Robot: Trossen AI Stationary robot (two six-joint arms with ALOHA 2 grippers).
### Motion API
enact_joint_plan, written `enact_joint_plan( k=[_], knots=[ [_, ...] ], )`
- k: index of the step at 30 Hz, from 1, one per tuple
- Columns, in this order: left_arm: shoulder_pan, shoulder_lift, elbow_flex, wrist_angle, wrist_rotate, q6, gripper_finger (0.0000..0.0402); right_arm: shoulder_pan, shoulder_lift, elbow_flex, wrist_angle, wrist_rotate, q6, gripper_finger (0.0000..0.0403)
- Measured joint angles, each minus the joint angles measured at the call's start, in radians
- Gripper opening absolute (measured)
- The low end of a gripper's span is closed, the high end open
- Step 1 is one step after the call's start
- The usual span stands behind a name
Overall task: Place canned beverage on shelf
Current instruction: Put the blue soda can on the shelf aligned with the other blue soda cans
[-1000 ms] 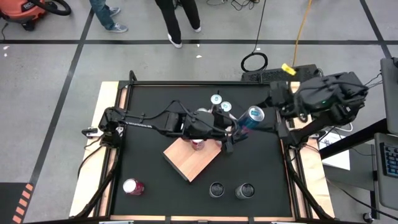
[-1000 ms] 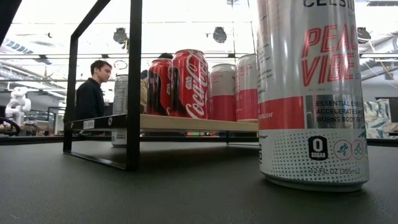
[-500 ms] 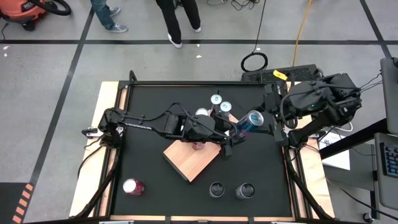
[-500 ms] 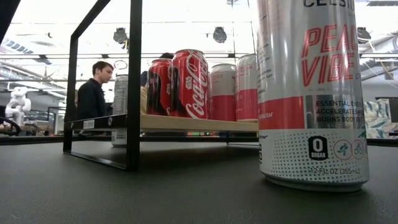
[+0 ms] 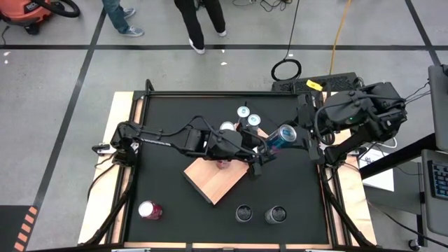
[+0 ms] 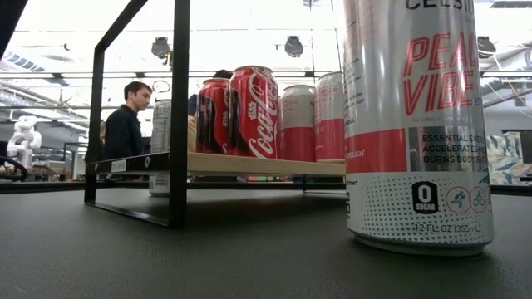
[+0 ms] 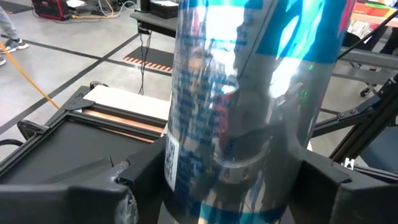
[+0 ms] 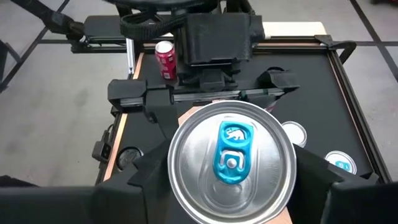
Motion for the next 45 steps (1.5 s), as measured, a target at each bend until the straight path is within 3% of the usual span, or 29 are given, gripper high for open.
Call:
enact_joint_plan(
  k=[15,24,37,45],
  knots=[
    [-0.004,0.000,0.000,0.006,-0.045,-0.075,0.0395,0.000,0.000,-0.001,-0.027,-0.013,-0.039,0.0214],
    [-0.032,-0.012,0.002,-0.008,-0.049,-0.122,0.0398,-0.005,0.000,-0.002,-0.129,-0.022,-0.052,0.0213],
    [-0.063,-0.063,0.001,-0.119,-0.055,-0.238,0.0399,-0.006,-0.069,-0.008,-0.121,-0.017,-0.175,0.0213],
    [-0.081,-0.112,0.001,-0.129,-0.114,-0.237,0.0399,-0.006,-0.150,-0.202,-0.113,-0.016,-0.248,0.0213]
  ],
)
